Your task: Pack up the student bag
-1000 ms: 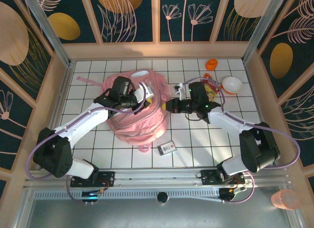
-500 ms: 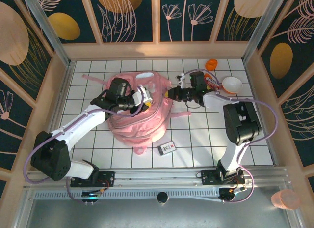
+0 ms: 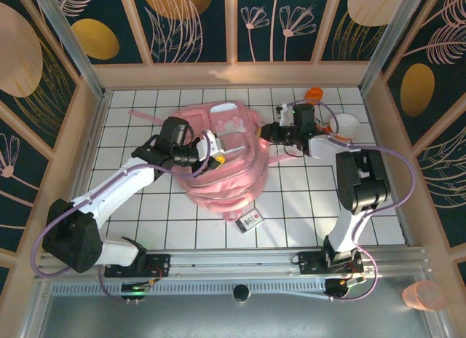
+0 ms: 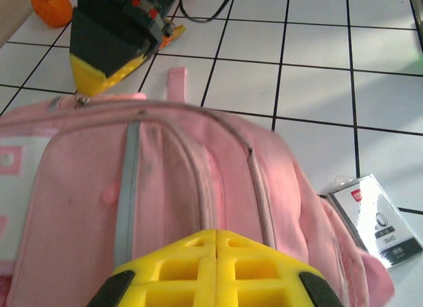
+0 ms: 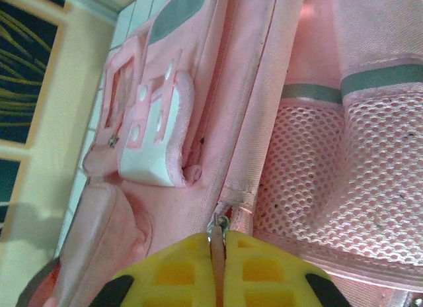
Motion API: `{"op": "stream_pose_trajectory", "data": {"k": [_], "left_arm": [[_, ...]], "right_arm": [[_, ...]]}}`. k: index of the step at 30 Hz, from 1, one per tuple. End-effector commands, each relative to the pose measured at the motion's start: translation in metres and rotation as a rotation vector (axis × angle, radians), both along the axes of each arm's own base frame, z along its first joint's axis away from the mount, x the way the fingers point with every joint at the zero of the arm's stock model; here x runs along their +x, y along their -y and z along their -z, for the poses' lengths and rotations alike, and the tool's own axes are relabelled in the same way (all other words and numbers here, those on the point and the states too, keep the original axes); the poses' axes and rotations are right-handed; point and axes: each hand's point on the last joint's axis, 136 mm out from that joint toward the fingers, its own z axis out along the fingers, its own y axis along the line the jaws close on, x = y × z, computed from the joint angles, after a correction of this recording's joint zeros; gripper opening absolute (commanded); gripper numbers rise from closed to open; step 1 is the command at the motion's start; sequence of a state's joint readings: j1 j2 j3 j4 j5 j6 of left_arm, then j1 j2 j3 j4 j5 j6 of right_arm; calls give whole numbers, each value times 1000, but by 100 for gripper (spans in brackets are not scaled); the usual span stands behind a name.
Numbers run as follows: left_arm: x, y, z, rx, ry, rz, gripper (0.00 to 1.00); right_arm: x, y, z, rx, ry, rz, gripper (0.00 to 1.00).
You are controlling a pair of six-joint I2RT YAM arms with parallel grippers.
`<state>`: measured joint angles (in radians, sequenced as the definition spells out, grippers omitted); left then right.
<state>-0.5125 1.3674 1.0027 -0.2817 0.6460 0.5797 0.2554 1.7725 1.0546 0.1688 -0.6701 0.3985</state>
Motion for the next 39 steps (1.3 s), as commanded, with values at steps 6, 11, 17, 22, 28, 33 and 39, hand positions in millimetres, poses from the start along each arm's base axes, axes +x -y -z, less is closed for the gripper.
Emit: {"op": "stream_pose_trajectory", "data": {"k": [6, 11, 17, 22, 28, 33, 39], "left_arm": [[-1, -2, -2, -48, 37, -41, 21], [3, -12, -1, -14, 96, -78, 67], [-1, -26, 17, 79, 178, -68, 81], [0, -26, 26, 85, 201, -61, 82], [16, -13, 40, 110, 210, -130, 82], [28, -14, 66, 199, 195, -184, 76], [36, -55, 81, 287, 254, -283, 65]], "right_arm": [[-15, 16, -79, -52, 311, 29, 35], [-32, 20, -97, -98, 381, -7, 48], [-50, 40, -145, -166, 646, 58, 54], [-55, 62, -170, -196, 726, 127, 56], [-62, 89, -194, -120, 781, 222, 56], [-73, 106, -208, -86, 813, 290, 56], [-89, 123, -216, -76, 855, 374, 67]]}}
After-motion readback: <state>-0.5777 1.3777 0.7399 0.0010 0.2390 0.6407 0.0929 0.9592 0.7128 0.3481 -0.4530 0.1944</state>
